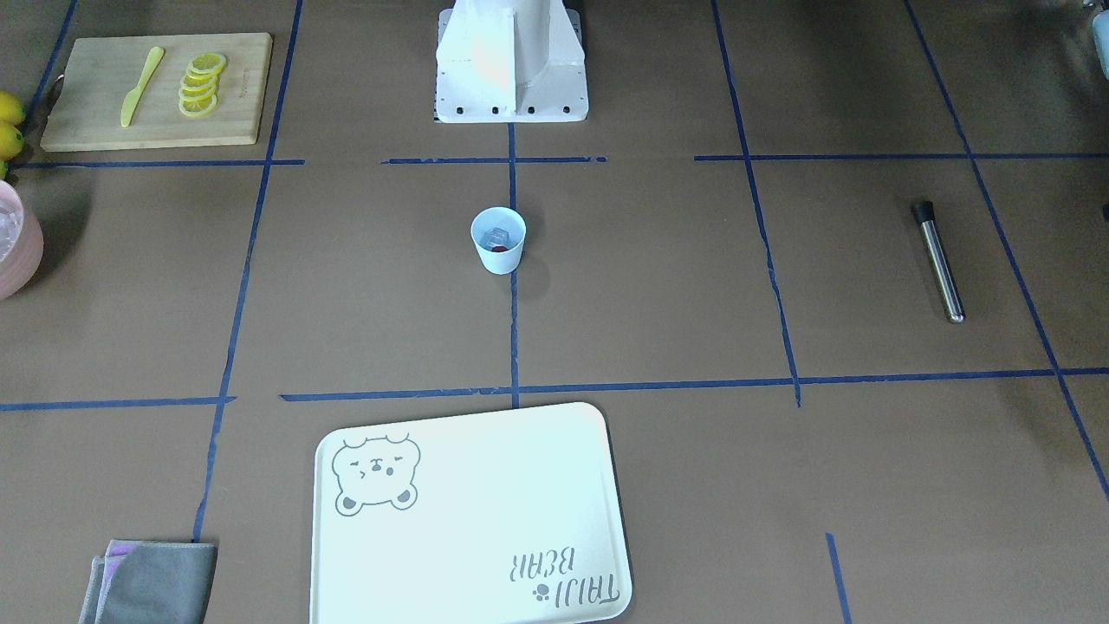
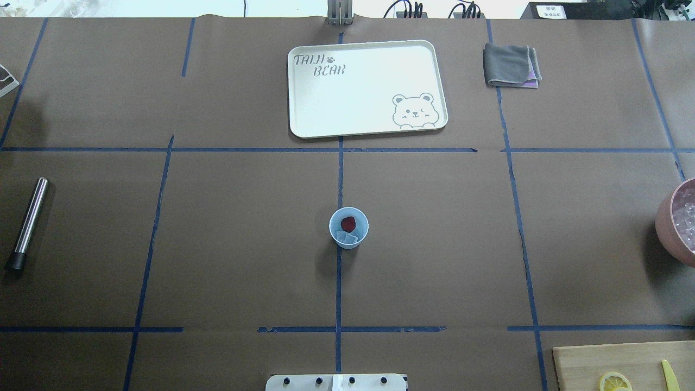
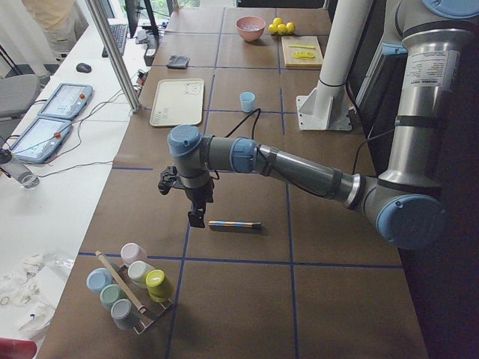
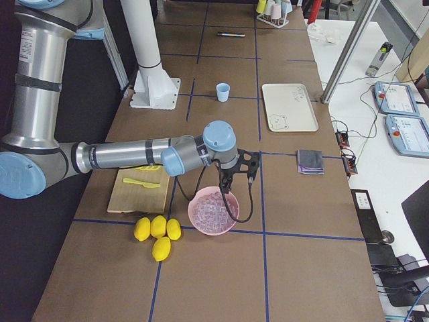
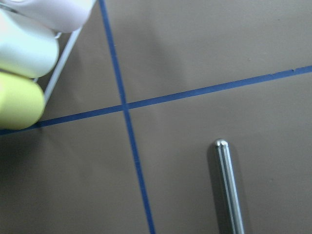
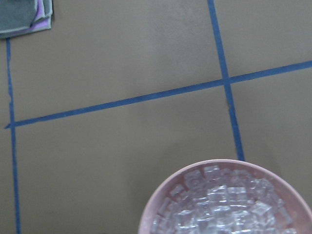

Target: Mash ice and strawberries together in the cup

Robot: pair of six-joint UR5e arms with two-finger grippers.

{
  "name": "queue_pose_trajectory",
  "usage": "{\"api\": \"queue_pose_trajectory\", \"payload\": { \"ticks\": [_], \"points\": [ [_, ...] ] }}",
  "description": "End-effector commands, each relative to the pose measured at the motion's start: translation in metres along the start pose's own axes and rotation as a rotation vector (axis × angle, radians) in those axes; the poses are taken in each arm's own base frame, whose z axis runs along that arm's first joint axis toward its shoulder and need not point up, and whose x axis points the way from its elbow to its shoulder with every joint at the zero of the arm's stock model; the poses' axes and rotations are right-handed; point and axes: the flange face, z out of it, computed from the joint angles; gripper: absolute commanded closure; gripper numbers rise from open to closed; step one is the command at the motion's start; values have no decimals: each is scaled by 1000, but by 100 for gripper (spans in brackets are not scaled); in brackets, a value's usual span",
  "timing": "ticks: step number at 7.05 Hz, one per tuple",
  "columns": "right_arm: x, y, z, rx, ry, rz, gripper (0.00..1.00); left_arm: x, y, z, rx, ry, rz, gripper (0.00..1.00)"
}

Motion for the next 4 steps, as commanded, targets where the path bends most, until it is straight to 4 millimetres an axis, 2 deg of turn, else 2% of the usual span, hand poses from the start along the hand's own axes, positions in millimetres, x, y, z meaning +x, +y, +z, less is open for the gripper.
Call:
{"api": "queue_pose_trajectory", "payload": {
  "ticks": [1, 2, 4],
  "points": [
    [53, 0, 0, -65, 134, -147, 0, -19, 24, 9, -41, 59, -59, 0],
    [47, -10, -2, -99, 147, -153, 0, -36, 36, 11, -52, 67, -26, 0],
    [36, -23, -8, -110, 148, -136, 0, -52, 60, 13, -54, 118, -29, 0]
  ]
}}
